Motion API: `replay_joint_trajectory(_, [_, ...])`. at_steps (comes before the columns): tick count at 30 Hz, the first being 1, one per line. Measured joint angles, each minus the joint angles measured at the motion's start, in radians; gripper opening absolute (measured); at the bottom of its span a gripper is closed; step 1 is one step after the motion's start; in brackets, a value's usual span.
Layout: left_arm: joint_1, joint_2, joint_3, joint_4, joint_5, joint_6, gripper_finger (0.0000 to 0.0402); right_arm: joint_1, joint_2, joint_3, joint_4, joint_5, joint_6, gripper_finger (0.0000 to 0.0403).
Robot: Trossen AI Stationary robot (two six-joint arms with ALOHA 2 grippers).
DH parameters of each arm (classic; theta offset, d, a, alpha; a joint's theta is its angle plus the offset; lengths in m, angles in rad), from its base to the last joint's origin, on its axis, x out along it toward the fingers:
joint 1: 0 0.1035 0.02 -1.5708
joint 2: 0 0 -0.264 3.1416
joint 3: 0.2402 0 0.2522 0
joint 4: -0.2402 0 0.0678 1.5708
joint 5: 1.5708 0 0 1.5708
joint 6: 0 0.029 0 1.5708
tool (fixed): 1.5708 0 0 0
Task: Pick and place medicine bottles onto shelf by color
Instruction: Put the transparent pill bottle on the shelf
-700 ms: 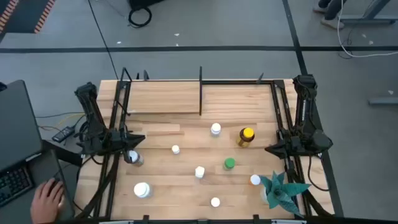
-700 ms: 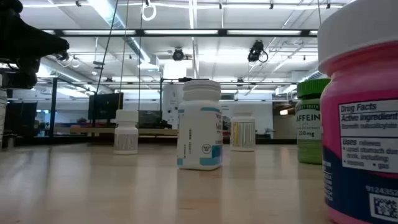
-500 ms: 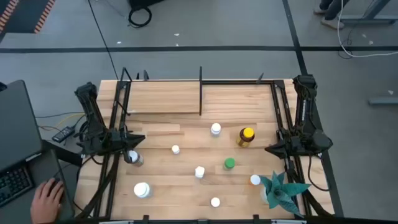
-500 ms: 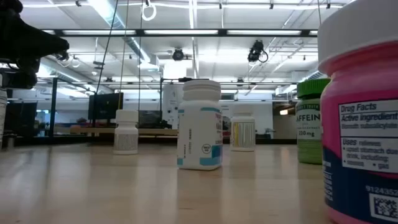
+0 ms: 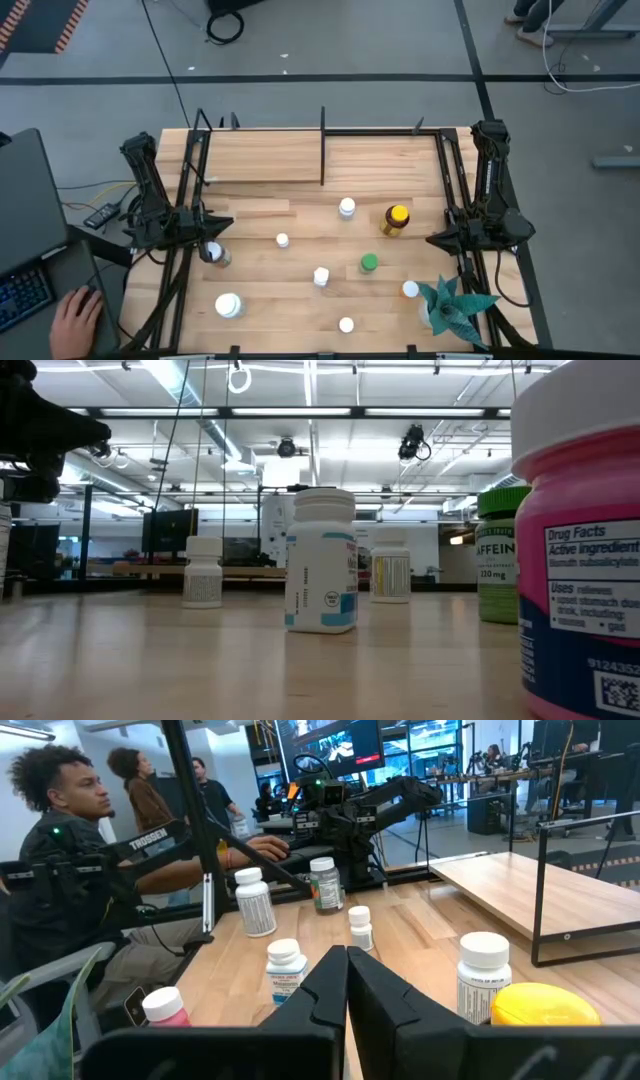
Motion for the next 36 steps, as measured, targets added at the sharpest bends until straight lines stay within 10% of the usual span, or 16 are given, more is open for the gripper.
replay_joint_trajectory(36, [0.000,0.000,0.000,0.000,0.000,0.000,0.0029,0.000,0.000,0.000,0.000,0.000,0.000,0.0018])
